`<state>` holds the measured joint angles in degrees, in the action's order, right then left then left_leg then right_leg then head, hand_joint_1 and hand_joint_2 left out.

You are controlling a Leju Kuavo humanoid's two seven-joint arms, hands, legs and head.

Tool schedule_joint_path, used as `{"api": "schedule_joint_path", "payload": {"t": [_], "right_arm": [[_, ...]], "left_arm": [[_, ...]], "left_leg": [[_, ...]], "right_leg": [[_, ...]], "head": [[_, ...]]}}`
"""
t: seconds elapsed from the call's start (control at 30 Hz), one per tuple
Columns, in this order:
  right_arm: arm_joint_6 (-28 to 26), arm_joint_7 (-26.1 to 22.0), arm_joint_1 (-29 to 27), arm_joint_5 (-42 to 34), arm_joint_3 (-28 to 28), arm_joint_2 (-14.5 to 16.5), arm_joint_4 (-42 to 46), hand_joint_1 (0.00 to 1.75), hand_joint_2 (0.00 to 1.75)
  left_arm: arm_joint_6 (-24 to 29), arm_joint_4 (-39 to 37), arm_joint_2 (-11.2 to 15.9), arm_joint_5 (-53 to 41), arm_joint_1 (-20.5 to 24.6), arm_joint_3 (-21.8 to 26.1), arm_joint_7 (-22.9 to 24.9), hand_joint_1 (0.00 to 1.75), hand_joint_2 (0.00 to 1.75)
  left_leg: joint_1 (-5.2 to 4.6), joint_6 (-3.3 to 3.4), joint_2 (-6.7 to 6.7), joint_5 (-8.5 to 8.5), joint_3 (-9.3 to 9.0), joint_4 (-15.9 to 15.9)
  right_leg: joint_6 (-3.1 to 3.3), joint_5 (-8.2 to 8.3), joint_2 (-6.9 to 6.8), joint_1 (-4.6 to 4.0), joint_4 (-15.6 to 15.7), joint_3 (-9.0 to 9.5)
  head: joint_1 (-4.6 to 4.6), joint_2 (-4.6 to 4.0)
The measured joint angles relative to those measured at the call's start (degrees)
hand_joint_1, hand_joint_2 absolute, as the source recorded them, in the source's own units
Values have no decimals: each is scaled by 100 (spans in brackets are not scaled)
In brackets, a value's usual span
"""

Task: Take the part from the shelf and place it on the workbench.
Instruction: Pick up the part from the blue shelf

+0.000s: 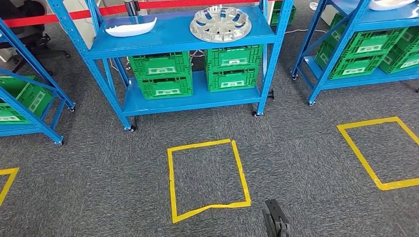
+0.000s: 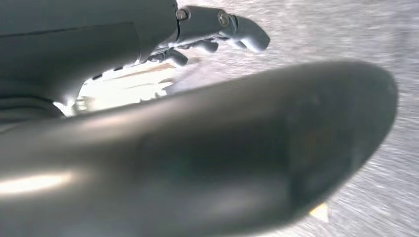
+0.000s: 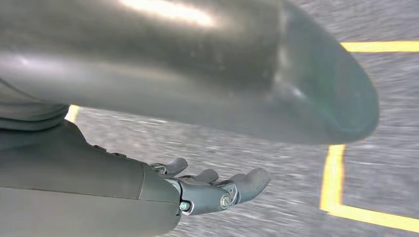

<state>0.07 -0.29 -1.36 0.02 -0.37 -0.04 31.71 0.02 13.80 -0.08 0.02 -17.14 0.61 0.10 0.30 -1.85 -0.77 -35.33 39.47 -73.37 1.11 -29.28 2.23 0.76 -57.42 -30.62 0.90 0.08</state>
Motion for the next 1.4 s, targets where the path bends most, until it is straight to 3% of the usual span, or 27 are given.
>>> {"api": "schedule_joint_path", "payload": {"t": [0.07,0.13,0.23,0.3,0.33,0.4,0.43,0.47,0.5,0.53,0.6,0.67,0.77,0.83,0.93,0.97,1.0,1.03,1.1,1.13,1.17,1.3,1.37,1.4], "right_arm": [[0,8,-62,0,0,1,1,0,0],[0,12,-257,0,-1,1,-139,0,0],[1,18,-681,0,0,2,-584,0,0],[3,24,-998,0,0,4,-933,0,0],[4,25,-1150,0,0,5,-1113,0,0],[4,27,-1421,0,0,0,-1475,0,0],[3,27,-1531,0,0,-4,-1623,0,0],[2,28,-1618,0,0,-8,-1735,0,0],[1,27,-1662,0,0,-10,-1801,0,0],[0,25,-1659,0,0,-10,-1827,0,0],[1,15,-1516,0,0,-11,-1762,0,0],[2,5,-1256,0,0,-9,-1552,0,0],[2,-2,-794,0,0,1,-1060,0,0],[1,-1,-480,0,0,10,-676,0,0],[0,0,-88,0,0,11,-160,0,0],[0,0,-12,0,0,11,-51,0,0],[0,1,29,0,0,11,20,0,0],[0,4,32,0,0,11,54,0,0],[0,9,-77,0,-1,12,9,0,0],[0,13,-178,0,-2,12,-71,0,0],[0,14,-303,0,-2,12,-185,0,0],[1,25,-915,0,-1,19,-828,0,0],[2,26,-1247,0,0,18,-1220,0,0],[2,26,-1394,0,0,14,-1415,0,0]], "left_arm": [[0,16,5,0,46,0,-5,0,0],[0,191,-4,0,247,0,-13,0,0],[0,674,-21,0,705,0,-25,0,0],[0,1054,-30,0,1013,0,-35,0,0],[0,1242,-31,0,1160,0,-40,0,0],[0,1599,-28,0,1426,1,-47,0,0],[1,1740,-25,0,1528,2,-50,0,0],[1,1849,-22,0,1598,2,-51,0,0],[1,1913,-19,0,1628,3,-51,0,0],[1,1930,-17,0,1618,3,-50,0,0],[0,1835,-24,0,1488,3,-37,0,0],[0,1605,-33,0,1256,2,-22,0,0],[1,1106,-48,0,817,2,-9,0,0],[0,726,-56,0,504,1,-5,0,0],[0,178,-32,0,117,0,-3,0,0],[0,59,-19,0,23,0,-2,0,0],[0,-17,-8,0,-37,0,-2,0,0],[0,-51,0,0,-52,0,-3,0,0],[0,10,4,0,55,0,-9,0,0],[0,103,-1,0,164,0,-13,0,0],[0,228,-7,0,297,0,-18,0,0],[0,935,-29,0,925,0,-32,0,0],[0,1344,-32,0,1253,0,-43,0,0],[0,1536,-29,0,1401,1,-48,0,0]], "left_leg": [[31,-13,44,458,-345,780],[35,22,84,702,-660,1382],[10,151,62,708,-731,1486],[14,225,22,704,-767,1519],[20,257,3,701,-788,1531],[3,302,-43,668,-801,1527],[-11,315,-72,650,-810,1522],[-25,322,-100,628,-829,1519],[-36,323,-122,604,-859,1516],[-47,320,-134,576,-901,1516],[-67,301,-116,505,-970,1518],[-75,260,-83,438,-1005,1530],[-76,179,-40,385,-1066,1546],[-76,116,-13,218,-952,1245],[-25,36,8,-225,-310,153],[-11,17,9,-230,-147,-58],[1,0,12,-101,-93,-42],[13,-14,18,131,-158,206],[29,-29,48,616,-491,1001],[30,-5,61,739,-623,1280],[24,29,69,779,-693,1424],[12,192,20,730,-719,1482],[24,254,-21,711,-759,1508],[20,273,-41,690,-771,1507]], "right_leg": [[-47,-53,-25,20,1,72],[-114,-123,-72,16,4,115],[-225,-179,-121,12,34,163],[-282,-281,-138,21,-123,127],[-300,-411,-142,21,-371,6],[-309,-760,-147,15,-1188,-471],[-305,-860,-147,11,-1545,-706],[-293,-844,-147,5,-1723,-857],[-270,-695,-148,-6,-1643,-879],[-236,-455,-150,-21,-1335,-778],[-152,-3,-169,-71,-511,-431],[-95,133,-189,-109,-127,-230],[-36,110,-162,-108,-66,-168],[13,111,-134,-66,10,-86],[47,45,-67,-45,24,-1],[41,14,-39,-40,20,31],[28,-22,-19,-32,18,75],[8,-62,-11,-20,17,129],[-49,-154,-35,-6,17,230],[-83,-197,-54,-6,18,259],[-115,-228,-71,-10,23,273],[-239,-321,-111,-9,-22,295],[-288,-564,-134,-4,-529,34],[-301,-738,-141,-6,-960,-224]], "head": [[6,1],[21,1],[15,0],[2,-1],[-9,-1],[-27,-1],[-31,-1],[-33,-1],[-36,-1],[-39,-1],[-42,0],[-41,1],[-44,0],[-14,-1],[16,0],[17,0],[17,1],[17,0],[24,0],[31,-1],[32,0],[22,1],[-2,0],[-14,-1]]}}
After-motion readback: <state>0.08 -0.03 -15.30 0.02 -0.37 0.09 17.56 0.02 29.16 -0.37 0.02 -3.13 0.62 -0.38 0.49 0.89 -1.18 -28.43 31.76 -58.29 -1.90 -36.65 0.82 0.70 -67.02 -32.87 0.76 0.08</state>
